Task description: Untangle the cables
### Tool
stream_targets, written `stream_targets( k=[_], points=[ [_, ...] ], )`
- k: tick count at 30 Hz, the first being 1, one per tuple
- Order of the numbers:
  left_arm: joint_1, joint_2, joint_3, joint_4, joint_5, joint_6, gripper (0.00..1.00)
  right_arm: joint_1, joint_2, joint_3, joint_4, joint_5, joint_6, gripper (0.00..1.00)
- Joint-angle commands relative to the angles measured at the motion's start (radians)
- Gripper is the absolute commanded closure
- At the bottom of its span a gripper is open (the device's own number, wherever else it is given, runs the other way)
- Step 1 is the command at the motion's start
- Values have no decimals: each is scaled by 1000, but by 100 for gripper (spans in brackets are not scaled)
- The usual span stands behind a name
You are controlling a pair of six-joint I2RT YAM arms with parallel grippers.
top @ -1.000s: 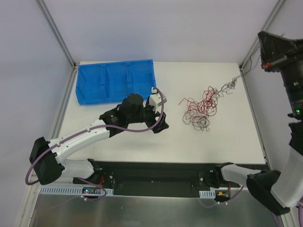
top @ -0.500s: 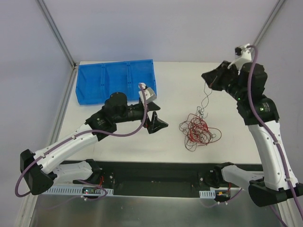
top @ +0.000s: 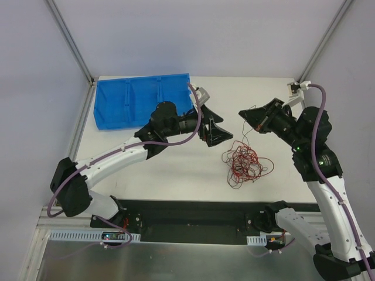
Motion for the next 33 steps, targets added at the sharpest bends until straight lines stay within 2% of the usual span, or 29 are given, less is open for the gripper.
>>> stream_targets(
  k=[1,5,11,19,20,22,23,24,25,26,30,31,33],
  points=[
    [-40,90,93,233,72,-94,1,13,-35,-68,148,-80,111,100],
    [-75,152,93,358,98,-82,1,15,-49,-80,153,-111,111,100],
    [-83,262,181,340,48,-40,1,13,-80,-85,159,-149,125,99],
    [-83,333,244,338,5,38,2,15,-120,-110,177,-174,183,99],
    [-83,336,244,352,-1,40,7,15,-124,-116,182,-174,189,99],
    [-81,344,255,350,-6,49,33,15,-132,-125,186,-174,201,98],
    [-80,338,261,338,-12,58,60,15,-137,-131,186,-174,201,86],
    [-77,332,256,330,-14,64,72,15,-141,-133,185,-169,197,81],
    [-72,321,245,324,-20,66,89,15,-141,-133,173,-162,182,80],
    [-66,301,230,318,-32,63,100,13,-141,-127,147,-146,163,80],
    [-35,241,155,326,12,32,100,15,-137,-113,68,-83,103,74],
    [-32,229,138,333,20,21,100,15,-134,-114,62,-73,94,68],
    [-22,204,109,338,43,9,100,15,-123,-111,61,-73,77,46]
  ],
)
